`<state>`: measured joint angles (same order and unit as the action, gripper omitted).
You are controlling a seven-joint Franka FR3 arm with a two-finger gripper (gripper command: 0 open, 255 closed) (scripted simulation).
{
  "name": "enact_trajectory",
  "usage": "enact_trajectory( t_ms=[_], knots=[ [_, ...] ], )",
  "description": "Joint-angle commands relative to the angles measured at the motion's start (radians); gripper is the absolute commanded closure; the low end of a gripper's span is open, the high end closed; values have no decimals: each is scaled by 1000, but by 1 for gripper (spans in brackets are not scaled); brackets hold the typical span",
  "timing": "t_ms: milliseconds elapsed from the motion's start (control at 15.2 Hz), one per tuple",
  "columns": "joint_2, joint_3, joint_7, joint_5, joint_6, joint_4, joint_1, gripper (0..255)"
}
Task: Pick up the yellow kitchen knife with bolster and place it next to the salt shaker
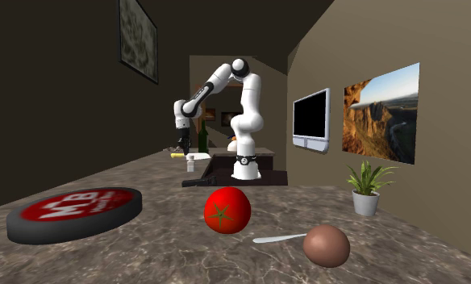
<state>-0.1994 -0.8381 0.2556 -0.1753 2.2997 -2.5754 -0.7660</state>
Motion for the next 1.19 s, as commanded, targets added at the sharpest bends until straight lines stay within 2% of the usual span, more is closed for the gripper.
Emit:
enact_trajectory(
  t_ms=[0,264,462,990,1056,1122],
  knots=[
    [33,-13,-21,25,37,-9,11,255],
    [106,-34,-73,92,105,-23,35,255],
    [174,-44,-131,169,158,-30,52,255],
    [174,-42,-131,169,158,-30,50,255],
    [174,-42,-131,169,158,-30,51,0],
    [174,-42,-131,169,158,-30,51,0]
  ],
)
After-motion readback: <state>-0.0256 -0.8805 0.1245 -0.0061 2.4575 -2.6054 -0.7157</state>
